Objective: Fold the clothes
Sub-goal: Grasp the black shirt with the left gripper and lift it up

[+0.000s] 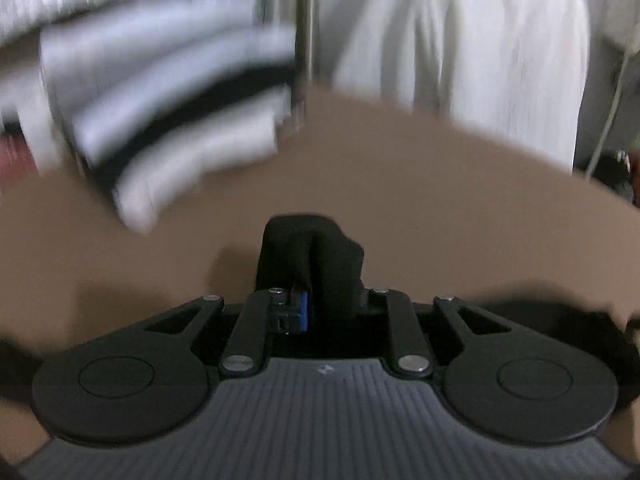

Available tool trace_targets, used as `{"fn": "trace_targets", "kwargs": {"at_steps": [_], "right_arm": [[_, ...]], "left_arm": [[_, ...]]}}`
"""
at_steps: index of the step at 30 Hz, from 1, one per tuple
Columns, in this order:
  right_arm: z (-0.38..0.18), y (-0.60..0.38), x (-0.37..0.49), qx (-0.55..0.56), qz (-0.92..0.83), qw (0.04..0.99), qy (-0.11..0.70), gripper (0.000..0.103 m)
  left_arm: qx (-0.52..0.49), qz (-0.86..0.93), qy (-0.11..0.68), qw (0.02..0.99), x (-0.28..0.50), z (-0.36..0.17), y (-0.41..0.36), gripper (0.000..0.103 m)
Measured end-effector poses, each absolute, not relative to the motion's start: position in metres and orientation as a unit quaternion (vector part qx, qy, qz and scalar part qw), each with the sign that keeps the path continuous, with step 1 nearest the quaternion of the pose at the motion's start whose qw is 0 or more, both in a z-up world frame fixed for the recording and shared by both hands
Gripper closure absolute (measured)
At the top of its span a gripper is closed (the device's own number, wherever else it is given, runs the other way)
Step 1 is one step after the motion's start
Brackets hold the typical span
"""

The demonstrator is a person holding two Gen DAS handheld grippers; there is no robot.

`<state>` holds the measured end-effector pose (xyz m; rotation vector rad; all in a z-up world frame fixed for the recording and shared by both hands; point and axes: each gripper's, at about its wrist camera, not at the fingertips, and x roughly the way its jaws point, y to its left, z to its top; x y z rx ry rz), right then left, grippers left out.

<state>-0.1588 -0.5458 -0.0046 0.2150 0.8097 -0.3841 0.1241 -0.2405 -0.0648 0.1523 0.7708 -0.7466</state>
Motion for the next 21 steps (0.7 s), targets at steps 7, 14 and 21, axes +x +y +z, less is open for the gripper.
{"fn": "trace_targets", "kwargs": {"at_steps": [7, 14, 21], "right_arm": [[0.000, -0.553, -0.144, 0.216, -0.077, 0.895, 0.382, 0.023], [-0.023, -0.540, -0.147, 0.218, -0.139, 0.853, 0.454, 0.020], [-0.047, -0.576, -0.195, 0.275, -0.248, 0.808, 0.458, 0.019]], "left_arm": [[0.029, -0.340, 0.393, 0.854, 0.133, -0.067, -0.214, 0.088], [0.075, -0.330, 0.344, 0.876, 0.134, -0.079, -0.231, 0.092], [0.121, -0.296, 0.218, 0.922, 0.113, -0.051, -0.231, 0.092]]}}
